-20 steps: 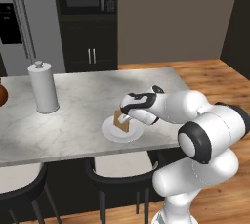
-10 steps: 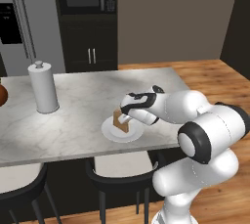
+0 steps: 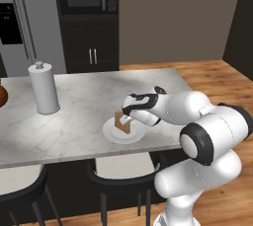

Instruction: Start the toaster. Once the lever pops up, take the bread to the plate on the dining counter.

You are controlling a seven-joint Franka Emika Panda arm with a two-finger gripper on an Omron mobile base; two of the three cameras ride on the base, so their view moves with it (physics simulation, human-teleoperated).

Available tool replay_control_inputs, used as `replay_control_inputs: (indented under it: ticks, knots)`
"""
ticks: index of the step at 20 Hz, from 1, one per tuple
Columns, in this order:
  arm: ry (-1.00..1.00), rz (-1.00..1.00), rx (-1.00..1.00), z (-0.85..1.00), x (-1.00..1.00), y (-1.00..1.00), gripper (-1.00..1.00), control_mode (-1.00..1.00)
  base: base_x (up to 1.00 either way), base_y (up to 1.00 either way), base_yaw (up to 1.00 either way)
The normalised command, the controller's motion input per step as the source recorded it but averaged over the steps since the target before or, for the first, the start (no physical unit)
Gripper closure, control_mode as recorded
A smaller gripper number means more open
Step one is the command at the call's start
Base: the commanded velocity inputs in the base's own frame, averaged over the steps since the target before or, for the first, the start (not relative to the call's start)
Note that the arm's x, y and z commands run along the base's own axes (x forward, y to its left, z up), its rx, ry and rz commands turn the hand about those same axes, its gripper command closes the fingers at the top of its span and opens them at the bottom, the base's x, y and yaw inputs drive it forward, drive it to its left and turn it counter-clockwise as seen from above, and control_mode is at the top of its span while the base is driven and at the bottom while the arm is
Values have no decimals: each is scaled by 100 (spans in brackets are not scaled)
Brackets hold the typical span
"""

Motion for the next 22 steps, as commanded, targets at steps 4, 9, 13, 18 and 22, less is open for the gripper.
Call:
replay_control_inputs:
  ticks: [4,9,13,18,22]
  knots:
    - [0,0,0,18,0,0,-100,-100,0,0,0]
    - [-3,0,-1,66,-30,0,-100,-100,0,0,0]
    - [-6,0,0,72,-42,0,-100,-100,0,0,0]
    - [-2,-2,0,64,-57,-10,-100,-100,0,0,0]
    - [0,-10,0,64,-57,-28,-100,-100,0,0,0]
